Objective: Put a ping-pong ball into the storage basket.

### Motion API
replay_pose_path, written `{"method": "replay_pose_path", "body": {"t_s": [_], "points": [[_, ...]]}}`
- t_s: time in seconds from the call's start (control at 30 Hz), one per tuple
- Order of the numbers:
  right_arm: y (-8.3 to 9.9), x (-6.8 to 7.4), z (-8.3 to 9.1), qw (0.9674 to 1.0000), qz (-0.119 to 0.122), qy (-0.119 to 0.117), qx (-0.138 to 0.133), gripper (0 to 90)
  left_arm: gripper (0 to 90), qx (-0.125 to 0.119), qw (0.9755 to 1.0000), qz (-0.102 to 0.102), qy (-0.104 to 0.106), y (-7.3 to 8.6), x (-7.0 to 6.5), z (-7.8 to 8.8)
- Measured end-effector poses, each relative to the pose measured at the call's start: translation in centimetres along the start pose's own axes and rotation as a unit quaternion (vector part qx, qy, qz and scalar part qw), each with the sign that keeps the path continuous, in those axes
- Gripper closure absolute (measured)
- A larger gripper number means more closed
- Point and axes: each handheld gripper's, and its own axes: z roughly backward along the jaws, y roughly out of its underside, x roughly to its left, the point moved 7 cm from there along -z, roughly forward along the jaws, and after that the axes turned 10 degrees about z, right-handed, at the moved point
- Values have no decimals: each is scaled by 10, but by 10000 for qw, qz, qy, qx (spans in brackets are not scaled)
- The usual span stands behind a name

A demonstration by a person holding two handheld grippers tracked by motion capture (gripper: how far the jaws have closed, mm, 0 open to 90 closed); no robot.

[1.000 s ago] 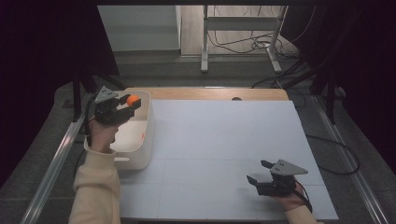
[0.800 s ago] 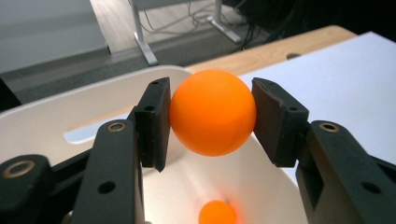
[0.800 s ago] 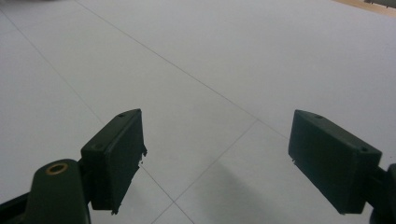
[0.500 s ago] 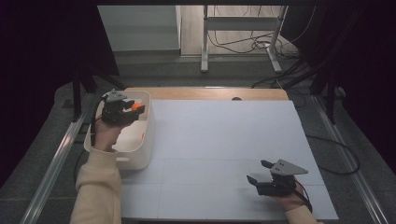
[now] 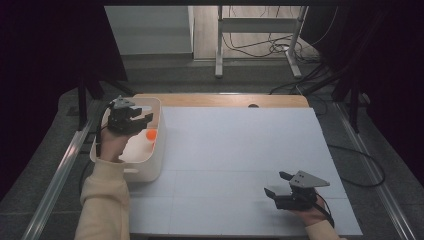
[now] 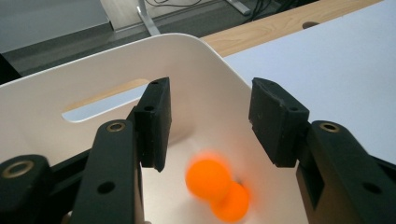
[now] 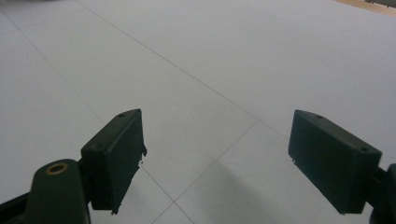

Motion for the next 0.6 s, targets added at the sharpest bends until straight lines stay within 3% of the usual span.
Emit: {"method": "replay_pose_path", "body": {"t_s": [0.17,0.2,0.23,0.3,0.6], "points": [[0,0,0,10000,10,12,20,189,471,-59,10000,-4,-52,-2,-1,1],[0,0,0,10000,10,12,20,189,398,-59,10000,-4,-52,-2,-1,1],[0,1,0,10000,3,-13,0,189,398,-121,9999,15,-111,-3,-2,2],[0,0,0,10000,-7,-1,-2,188,250,-208,9996,83,-143,-6,-3,5],[0,1,0,10000,8,-37,-5,188,224,-288,9992,89,257,-10,-14,14]]}}
